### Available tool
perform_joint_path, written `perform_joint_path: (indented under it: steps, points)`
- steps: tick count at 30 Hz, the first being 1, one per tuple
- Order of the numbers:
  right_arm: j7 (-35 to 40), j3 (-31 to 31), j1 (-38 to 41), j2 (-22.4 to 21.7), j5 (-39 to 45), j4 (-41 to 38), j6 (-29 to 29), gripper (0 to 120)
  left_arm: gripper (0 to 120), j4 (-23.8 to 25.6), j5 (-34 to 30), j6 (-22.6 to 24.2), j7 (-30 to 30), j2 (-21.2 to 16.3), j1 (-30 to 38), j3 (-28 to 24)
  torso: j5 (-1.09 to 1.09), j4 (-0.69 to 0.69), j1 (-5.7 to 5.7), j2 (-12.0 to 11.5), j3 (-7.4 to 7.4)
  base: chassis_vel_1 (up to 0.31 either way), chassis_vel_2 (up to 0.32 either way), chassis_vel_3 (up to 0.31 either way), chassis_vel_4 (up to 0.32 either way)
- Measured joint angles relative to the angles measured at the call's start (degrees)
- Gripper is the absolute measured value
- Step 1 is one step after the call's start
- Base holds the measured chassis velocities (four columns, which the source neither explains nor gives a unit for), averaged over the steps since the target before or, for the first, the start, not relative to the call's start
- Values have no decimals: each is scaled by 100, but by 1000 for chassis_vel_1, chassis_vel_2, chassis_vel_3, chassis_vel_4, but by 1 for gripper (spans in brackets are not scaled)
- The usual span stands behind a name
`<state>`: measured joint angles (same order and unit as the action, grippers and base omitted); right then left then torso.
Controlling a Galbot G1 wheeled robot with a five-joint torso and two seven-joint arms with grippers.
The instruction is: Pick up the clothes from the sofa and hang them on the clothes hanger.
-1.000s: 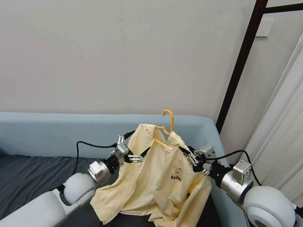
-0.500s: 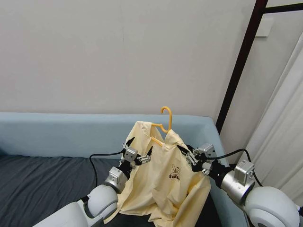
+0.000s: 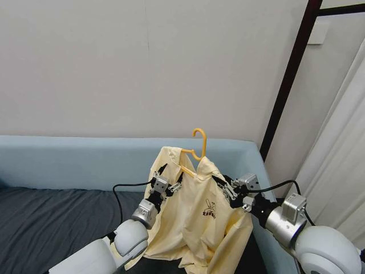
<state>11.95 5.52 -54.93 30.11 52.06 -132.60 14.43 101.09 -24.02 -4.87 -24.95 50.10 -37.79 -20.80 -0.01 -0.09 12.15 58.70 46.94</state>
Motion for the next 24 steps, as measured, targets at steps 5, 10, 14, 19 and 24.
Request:
perform_joint_path:
  steps: [5, 10, 14, 19, 24]
  points:
    - [2, -21, -4, 39, -12, 17, 7, 7, 38, 0, 6, -28, 16, -8, -8, 19, 0, 0, 0, 0, 0, 0, 0, 0, 0]
    - [2, -33, -19, 59, -42, 47, 8, 7, 19, -55, 52, -88, 45, 30, 15, 38, 0, 0, 0, 0, 0, 0, 0, 0, 0]
    - [15, -34, -15, 59, -32, 43, 9, 7, 5, -88, 72, -116, 62, 40, 45, 41, 0, 0, 0, 0, 0, 0, 0, 0, 0]
    - [41, -34, -42, 86, -36, 36, 10, 7, 0, -33, 72, -133, 65, 28, 46, 34, 0, 0, 0, 0, 0, 0, 0, 0, 0]
    - [78, -43, -52, 151, -128, 86, 25, 7, 0, 111, 59, -180, 92, -29, 81, 73, 0, 0, 0, 0, 0, 0, 0, 0, 0]
